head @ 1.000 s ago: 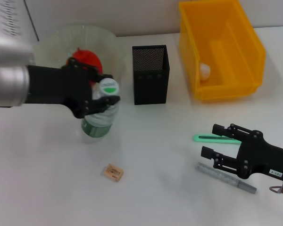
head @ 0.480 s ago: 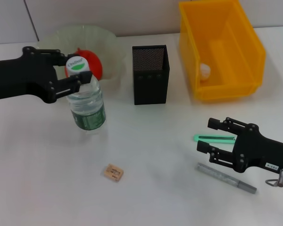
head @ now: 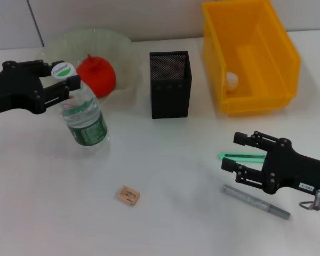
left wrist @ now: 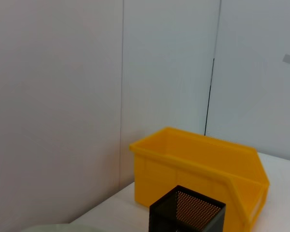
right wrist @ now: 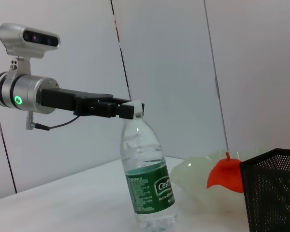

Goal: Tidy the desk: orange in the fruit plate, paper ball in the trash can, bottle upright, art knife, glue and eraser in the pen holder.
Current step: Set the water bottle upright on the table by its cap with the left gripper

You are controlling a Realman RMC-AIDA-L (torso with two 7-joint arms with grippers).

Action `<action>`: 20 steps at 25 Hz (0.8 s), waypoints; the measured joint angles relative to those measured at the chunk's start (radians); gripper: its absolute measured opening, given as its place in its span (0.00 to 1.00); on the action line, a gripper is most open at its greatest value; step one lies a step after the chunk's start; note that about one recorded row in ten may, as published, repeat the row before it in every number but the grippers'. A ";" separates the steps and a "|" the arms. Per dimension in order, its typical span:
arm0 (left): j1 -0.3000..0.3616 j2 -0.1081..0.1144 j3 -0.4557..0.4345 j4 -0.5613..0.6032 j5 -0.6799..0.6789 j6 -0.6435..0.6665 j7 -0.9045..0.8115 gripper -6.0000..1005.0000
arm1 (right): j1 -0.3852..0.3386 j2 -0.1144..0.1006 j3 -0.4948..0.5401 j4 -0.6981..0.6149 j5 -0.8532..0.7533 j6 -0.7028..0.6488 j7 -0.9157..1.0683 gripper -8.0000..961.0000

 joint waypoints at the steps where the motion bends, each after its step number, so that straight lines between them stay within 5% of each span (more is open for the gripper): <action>1: 0.000 0.001 0.000 -0.005 0.000 -0.004 0.008 0.43 | 0.000 0.000 0.000 0.000 0.000 0.000 0.000 0.74; 20: -0.010 0.000 0.055 -0.041 0.008 -0.076 0.087 0.43 | 0.002 0.002 0.000 0.002 -0.002 0.006 0.000 0.74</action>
